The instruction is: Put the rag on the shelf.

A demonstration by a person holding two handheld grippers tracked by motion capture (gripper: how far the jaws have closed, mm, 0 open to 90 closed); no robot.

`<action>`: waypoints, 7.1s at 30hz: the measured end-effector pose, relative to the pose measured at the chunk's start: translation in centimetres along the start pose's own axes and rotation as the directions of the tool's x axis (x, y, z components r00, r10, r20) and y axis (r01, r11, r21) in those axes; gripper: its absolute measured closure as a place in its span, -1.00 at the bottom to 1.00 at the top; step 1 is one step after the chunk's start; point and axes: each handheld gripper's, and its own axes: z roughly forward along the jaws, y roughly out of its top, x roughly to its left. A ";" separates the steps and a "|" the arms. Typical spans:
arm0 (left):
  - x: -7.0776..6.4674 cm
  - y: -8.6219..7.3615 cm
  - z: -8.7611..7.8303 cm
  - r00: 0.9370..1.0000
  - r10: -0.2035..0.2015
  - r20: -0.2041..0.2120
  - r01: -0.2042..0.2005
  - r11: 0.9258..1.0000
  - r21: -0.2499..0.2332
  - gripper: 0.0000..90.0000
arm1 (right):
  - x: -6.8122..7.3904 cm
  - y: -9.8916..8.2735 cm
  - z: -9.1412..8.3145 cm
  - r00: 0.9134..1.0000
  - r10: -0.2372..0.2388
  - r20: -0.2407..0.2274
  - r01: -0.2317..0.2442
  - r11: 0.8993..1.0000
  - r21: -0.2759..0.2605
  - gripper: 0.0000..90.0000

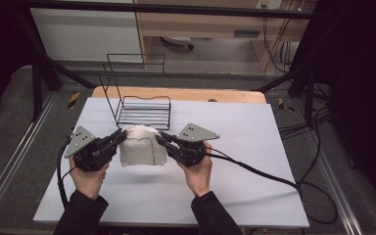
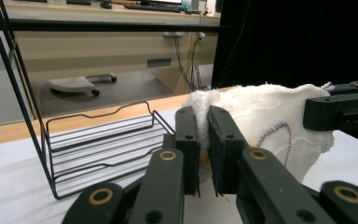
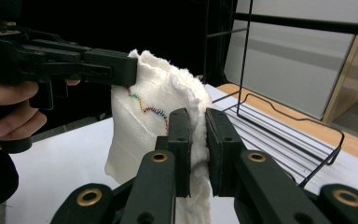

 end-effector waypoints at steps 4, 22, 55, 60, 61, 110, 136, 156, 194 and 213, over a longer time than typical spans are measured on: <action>0.1 0.7 0.0 1.000 0.001 -0.002 -0.001 1.000 -0.027 0.84 | 0.0 0.7 0.0 1.000 -0.009 0.005 0.009 1.000 -0.020 0.81; 0.3 3.5 0.0 1.000 0.005 -0.007 -0.006 0.991 -0.131 0.84 | -0.5 3.8 -0.2 0.997 -0.057 0.044 0.061 0.993 -0.103 0.81; 2.6 8.2 0.7 0.999 0.006 -0.050 -0.017 0.972 -0.234 0.84 | -1.0 8.8 2.0 0.988 -0.109 0.111 0.128 0.975 -0.179 0.81; 2.9 8.9 0.8 0.998 0.016 -0.064 -0.031 0.970 -0.240 0.84 | -1.2 9.6 2.6 0.987 -0.109 0.121 0.130 0.975 -0.181 0.81; 3.0 9.1 0.9 0.998 0.019 -0.063 -0.034 0.969 -0.244 0.84 | -1.3 9.7 2.7 0.987 -0.109 0.122 0.130 0.974 -0.185 0.81; 6.0 15.7 4.4 0.992 0.060 -0.110 -0.090 0.951 -0.295 0.84 | -4.9 15.9 5.9 0.975 -0.087 0.203 0.135 0.962 -0.239 0.81; 7.7 18.0 6.4 0.991 0.055 -0.122 -0.091 0.946 -0.310 0.84 | -6.5 18.0 7.7 0.970 -0.075 0.231 0.136 0.956 -0.259 0.81; 9.1 18.6 8.9 0.990 0.038 -0.132 -0.077 0.949 -0.304 0.84 | -8.5 18.9 9.1 0.964 -0.070 0.255 0.134 0.961 -0.243 0.81; 10.2 16.2 11.5 0.989 0.065 -0.130 -0.090 0.976 -0.199 0.84 | -9.9 16.2 10.5 0.964 -0.049 0.261 0.094 0.983 -0.160 0.80; 10.7 13.7 9.7 0.991 0.066 -0.119 -0.085 0.983 -0.164 0.83 | -9.1 14.7 11.3 0.973 -0.051 0.224 0.079 0.990 -0.115 0.78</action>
